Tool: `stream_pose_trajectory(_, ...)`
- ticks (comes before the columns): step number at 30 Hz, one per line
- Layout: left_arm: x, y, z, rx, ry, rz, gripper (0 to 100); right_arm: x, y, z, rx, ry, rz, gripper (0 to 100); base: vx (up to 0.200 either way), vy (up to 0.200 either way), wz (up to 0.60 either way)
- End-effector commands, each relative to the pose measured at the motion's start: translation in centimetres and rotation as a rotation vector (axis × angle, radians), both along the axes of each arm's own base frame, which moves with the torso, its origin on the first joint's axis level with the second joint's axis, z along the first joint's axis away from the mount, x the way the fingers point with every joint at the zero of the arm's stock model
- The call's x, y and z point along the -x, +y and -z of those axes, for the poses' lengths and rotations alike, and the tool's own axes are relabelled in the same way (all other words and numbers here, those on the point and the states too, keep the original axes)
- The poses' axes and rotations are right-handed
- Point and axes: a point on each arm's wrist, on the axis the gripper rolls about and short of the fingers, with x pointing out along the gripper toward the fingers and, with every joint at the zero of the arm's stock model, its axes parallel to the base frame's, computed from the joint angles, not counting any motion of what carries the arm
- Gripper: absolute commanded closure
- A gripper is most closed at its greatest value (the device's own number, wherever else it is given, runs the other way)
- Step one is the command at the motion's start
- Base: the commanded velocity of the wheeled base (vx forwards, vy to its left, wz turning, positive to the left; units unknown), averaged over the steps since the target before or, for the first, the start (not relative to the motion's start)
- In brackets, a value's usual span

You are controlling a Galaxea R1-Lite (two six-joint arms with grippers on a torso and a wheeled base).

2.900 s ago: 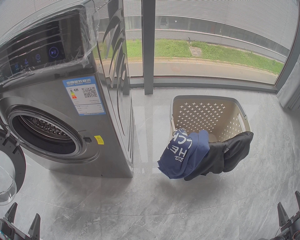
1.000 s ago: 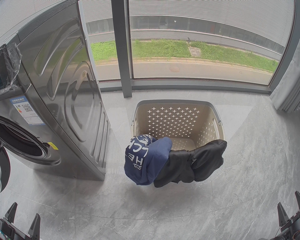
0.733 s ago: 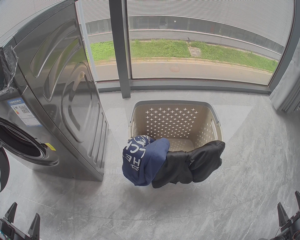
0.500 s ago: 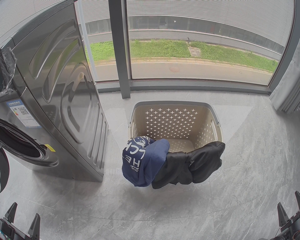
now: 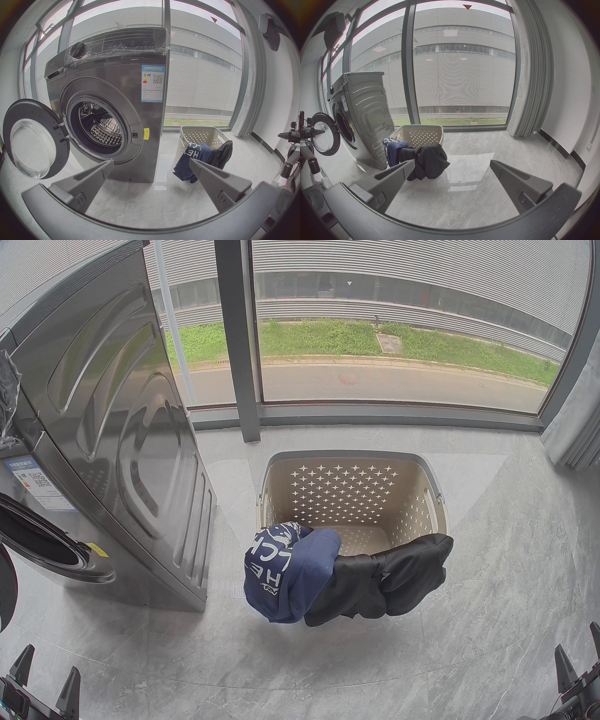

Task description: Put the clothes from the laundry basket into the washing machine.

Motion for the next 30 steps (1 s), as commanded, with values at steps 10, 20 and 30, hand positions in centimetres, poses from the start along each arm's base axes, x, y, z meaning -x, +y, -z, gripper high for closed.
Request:
stream_pose_trajectory(10, -0.03, 0.00, 0.38, 0.001, 0.004, 0.000, 0, -0.01, 0.00, 0.52, 0.000, 0.001, -0.001, 0, 0.000, 0.000, 0.00)
stream_pose_trajectory(20, -0.02, 0.00, 0.34, 0.001, 0.003, 0.000, 0, -0.01, -0.02, 0.52, -0.017, 0.001, 0.007, 0, 0.060, 0.000, 0.00)
stream_pose_trajectory(30, -0.03, 0.00, 0.38, 0.001, 0.004, 0.000, 0, -0.01, -0.04, 0.52, -0.016, 0.001, 0.018, 0, 0.000, 0.000, 0.00)
